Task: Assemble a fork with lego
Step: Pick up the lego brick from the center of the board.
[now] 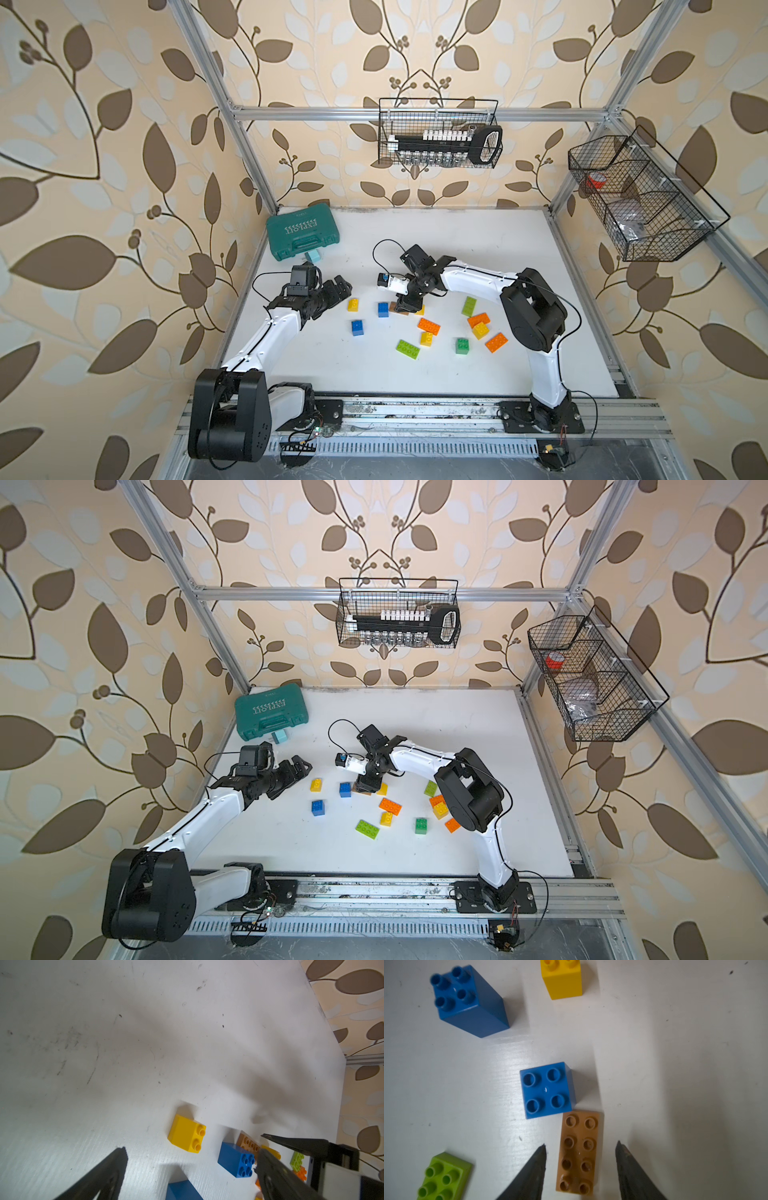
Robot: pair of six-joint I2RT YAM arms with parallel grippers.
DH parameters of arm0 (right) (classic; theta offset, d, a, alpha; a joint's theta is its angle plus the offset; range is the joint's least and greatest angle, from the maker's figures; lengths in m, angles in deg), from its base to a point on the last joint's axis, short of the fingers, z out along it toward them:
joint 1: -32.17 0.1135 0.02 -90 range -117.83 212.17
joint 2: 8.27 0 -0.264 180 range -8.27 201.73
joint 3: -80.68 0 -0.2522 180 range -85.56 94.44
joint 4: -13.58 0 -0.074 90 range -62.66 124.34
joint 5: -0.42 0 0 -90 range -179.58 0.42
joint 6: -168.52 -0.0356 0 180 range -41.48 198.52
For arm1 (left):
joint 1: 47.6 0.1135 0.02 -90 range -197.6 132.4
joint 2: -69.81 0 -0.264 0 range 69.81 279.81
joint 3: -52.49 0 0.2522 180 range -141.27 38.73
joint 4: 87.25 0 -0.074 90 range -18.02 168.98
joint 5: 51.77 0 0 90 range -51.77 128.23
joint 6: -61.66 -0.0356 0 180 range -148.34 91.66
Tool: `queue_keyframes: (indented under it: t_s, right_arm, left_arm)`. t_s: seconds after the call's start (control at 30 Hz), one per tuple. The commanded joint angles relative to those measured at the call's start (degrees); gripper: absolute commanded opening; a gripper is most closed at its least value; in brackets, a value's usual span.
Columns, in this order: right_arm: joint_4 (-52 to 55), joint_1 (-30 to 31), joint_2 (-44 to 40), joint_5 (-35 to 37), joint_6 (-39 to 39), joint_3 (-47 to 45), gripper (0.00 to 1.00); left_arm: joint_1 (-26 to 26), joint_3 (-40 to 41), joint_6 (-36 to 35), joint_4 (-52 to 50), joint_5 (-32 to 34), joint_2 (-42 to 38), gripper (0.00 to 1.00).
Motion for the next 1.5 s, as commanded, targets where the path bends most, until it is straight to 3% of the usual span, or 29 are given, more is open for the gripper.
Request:
queue_keyframes:
  t_s: [0.0,0.87,1.23,1.47]
  right_arm:
    - [-0.5,0.3,0.0,1.0,-2.1,-1.1,0.56]
    - [1.7,1.6,3.9,4.9,-4.2,0.2,0.55]
    - [2.6,1.5,2.4,4.5,-1.7,0.3,0.33]
    - [3.5,0.9,-2.0,1.5,5.6,0.8,0.29]
  left_arm:
    - [0.9,0.6,0.6,1.2,-1.2,0.0,0.99]
    - [1.1,1.0,0.6,1.3,-0.7,1.0,0.99]
    - [1.2,-0.2,-0.1,-1.0,-0.1,1.7,0.99]
    - [1.4,-1.5,-1.0,-2.2,-3.1,1.6,0.99]
